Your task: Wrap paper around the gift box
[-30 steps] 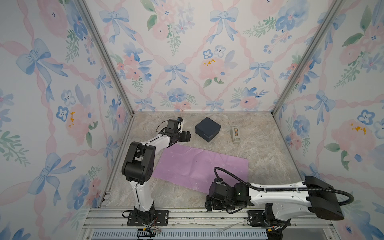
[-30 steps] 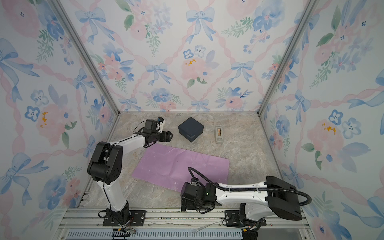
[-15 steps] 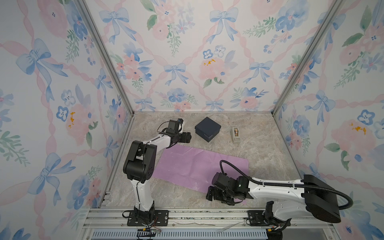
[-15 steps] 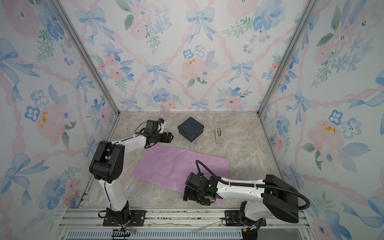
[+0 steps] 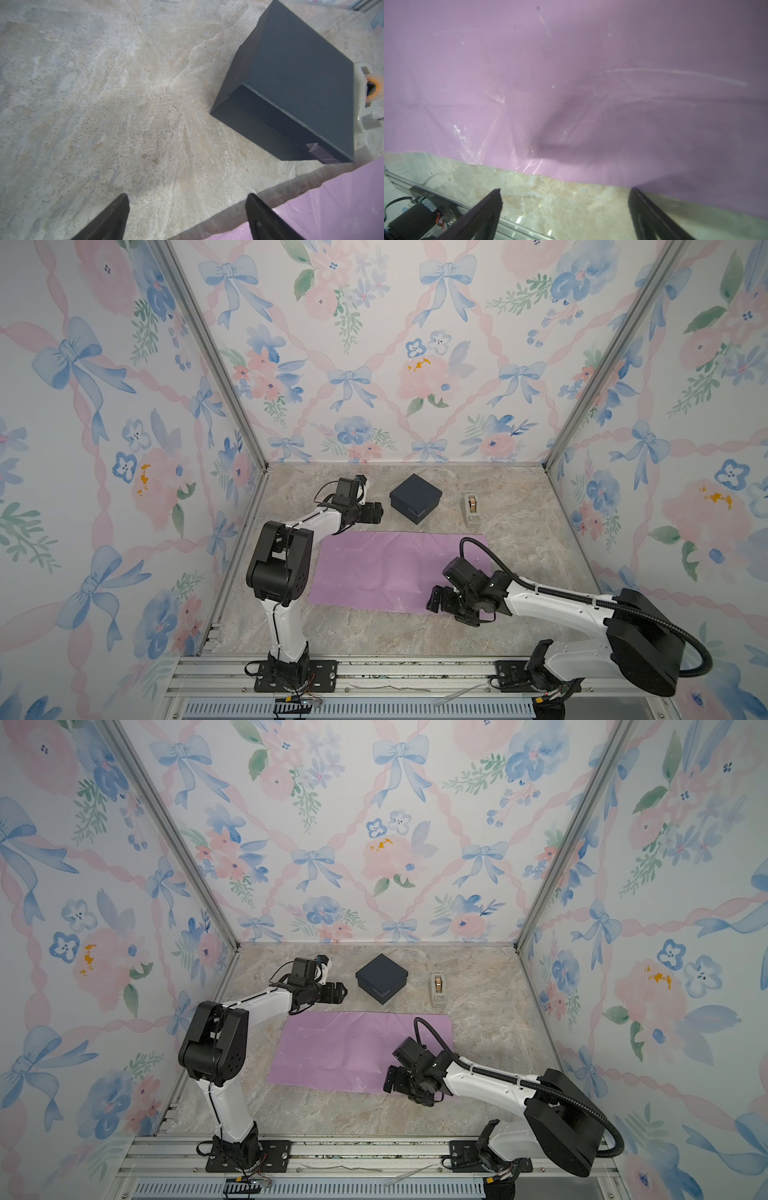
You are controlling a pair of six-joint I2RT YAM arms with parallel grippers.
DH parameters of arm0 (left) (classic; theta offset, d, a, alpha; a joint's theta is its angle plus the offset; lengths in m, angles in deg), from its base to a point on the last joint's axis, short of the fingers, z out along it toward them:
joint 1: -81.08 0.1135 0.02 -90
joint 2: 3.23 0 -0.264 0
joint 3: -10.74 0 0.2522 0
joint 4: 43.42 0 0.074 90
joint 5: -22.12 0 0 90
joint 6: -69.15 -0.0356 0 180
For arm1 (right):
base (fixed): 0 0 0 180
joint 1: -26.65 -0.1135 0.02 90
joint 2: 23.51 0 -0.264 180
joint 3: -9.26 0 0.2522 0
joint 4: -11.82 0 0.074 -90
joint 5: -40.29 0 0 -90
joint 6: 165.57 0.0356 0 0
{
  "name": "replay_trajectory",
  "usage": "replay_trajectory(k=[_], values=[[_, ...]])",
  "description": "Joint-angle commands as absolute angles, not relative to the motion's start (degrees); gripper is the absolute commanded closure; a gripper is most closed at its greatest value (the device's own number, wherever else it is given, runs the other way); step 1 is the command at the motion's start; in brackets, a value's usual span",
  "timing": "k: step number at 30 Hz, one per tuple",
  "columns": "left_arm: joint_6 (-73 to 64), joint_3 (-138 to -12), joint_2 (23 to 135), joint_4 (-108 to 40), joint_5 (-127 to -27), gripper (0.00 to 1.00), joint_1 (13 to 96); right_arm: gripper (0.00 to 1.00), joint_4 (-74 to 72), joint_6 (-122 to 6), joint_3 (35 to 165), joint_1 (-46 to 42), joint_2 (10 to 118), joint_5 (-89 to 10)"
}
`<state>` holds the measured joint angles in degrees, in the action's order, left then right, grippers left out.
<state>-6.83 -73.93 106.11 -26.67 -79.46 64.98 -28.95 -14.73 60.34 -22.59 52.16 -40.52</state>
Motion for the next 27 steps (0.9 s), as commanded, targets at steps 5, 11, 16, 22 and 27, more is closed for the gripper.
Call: replay_trajectory(k=[5, 11, 16, 22, 27], values=[[-2.82, -82.48, 110.07, -26.57, -85.10, 0.11, 65.00, 0.03, -38.15, -24.48, 66.70, -15.27, 39.81, -40.79], [-0.02, -92.77, 116.39, -26.65, -90.03, 0.12, 64.93, 0.01, -24.68, -25.05, 72.90, -4.08, 45.08, -37.99], [1.85, -101.79, 123.21, -26.50, -94.36, 0.12, 65.05, 0.02, -15.34, -23.12, 81.29, 2.71, 57.92, -34.59], [5.10, -110.27, 130.36, -26.60, -99.81, 0.13, 64.92, 0.04, -10.86, -23.68, 92.61, 5.83, 72.75, -31.33], [5.79, -111.74, 132.06, -26.58, -101.30, 0.14, 64.53, 0.04, -9.16, -23.39, 98.65, 7.44, 81.39, -29.24]])
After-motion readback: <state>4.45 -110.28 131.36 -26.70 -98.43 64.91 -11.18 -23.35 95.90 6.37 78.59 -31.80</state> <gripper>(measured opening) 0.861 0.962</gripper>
